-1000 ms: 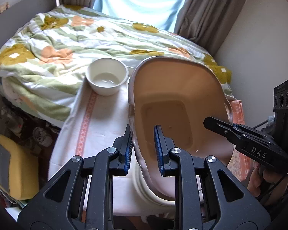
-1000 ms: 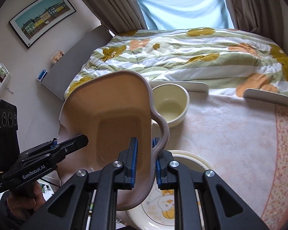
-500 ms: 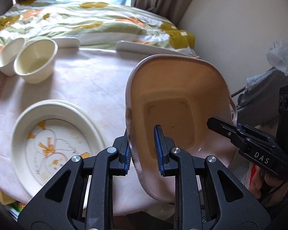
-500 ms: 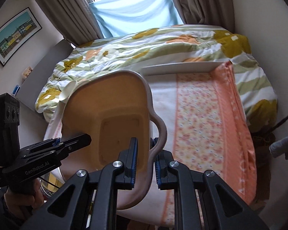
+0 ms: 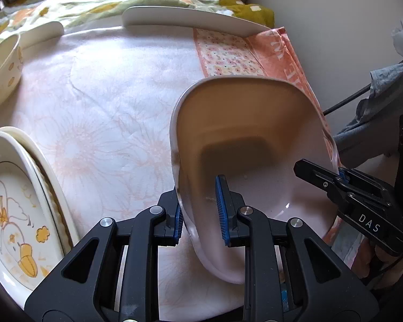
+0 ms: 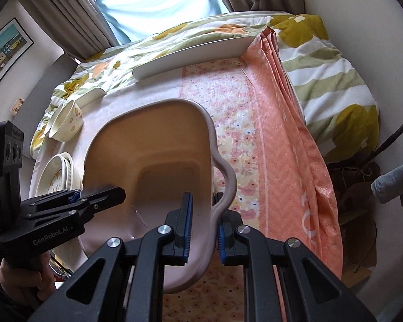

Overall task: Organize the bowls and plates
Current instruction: 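Lift the pink basin with both grippers, lower it onto the cloth, open, then reach both grippers to the large cream bowl rim and close them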

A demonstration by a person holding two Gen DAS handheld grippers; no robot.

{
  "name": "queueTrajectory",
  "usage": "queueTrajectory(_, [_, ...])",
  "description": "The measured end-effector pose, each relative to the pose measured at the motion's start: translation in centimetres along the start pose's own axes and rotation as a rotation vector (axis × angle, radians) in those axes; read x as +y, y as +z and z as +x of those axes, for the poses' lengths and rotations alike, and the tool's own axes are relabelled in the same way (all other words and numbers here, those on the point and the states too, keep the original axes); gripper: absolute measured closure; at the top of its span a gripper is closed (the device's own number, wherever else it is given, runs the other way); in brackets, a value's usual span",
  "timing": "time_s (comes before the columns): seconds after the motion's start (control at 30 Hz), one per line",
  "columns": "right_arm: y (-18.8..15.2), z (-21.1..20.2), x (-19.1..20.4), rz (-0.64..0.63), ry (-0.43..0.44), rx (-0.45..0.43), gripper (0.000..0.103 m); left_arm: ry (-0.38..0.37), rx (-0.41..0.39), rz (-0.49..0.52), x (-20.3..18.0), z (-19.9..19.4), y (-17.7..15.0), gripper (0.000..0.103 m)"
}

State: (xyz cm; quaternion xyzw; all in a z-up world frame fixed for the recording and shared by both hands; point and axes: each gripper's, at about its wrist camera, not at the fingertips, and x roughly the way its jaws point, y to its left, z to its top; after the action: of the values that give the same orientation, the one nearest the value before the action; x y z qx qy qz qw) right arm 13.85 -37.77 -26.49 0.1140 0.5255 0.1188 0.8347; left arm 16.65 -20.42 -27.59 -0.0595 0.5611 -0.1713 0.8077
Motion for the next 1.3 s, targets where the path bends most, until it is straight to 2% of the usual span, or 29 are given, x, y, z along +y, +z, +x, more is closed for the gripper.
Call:
queueTrajectory(0.33, [-0.4, 0.6, -0.9, -0.001, 0.014, 0.011, 0.088, 0.053, 0.019, 0.021, -0.8, 0.9, 1.0, 0.084])
queueTrajectory(0.6, [-0.6, 0.6, -0.9, -0.057, 0.0, 0.025, 0.088, 0.041, 0.044, 0.002, -0.6, 1.6, 1.4, 0.082])
queueTrajectory(0.63, [-0.7, 0.5, -0.8, -0.073, -0.006, 0.024, 0.088, 0.047, 0.042, 0.004, -0.7, 1.5, 1.4, 0.072])
queueTrajectory(0.67, [-0.8, 0.5, -0.7, -0.089, -0.008, 0.022, 0.087, 0.05, 0.038, 0.007, -0.8, 1.5, 1.5, 0.048])
queueTrajectory(0.73, [-1.0, 0.4, -0.6, -0.118, -0.012, 0.015, 0.072, 0.057, 0.006, 0.005, -0.8, 1.0, 1.5, 0.014])
queueTrajectory(0.8, [-1.1, 0.3, -0.5, -0.137, -0.012, 0.009, 0.032, 0.06, -0.016, 0.0, -0.8, 0.4, 1.6, 0.012])
queueTrajectory(0.87, [-1.4, 0.1, -0.3, -0.147, -0.015, -0.005, 0.012, 0.069, -0.01, -0.001, -0.9, 0.3, 1.9, 0.012])
queueTrajectory(1.07, [-1.9, -1.5, 0.8, -0.195, -0.016, -0.042, 0.004, 0.085, -0.045, -0.024, -0.6, -2.8, 2.1, 0.012])
queueTrajectory(1.13, [-1.6, -3.0, 1.3, -0.201, -0.011, -0.064, 0.003, 0.098, -0.083, -0.042, -0.3, -5.3, 1.8, 0.011])
queueTrajectory(1.23, [-0.9, -6.5, 2.8, -0.208, -0.004, -0.178, 0.003, 0.13, -0.151, -0.053, 0.5, -9.9, 1.1, 0.011])
queueTrajectory(1.3, [0.0, -8.6, 4.5, -0.247, 0.029, -0.212, 0.002, 0.168, -0.211, -0.065, 1.3, -13.1, 0.6, 0.01])
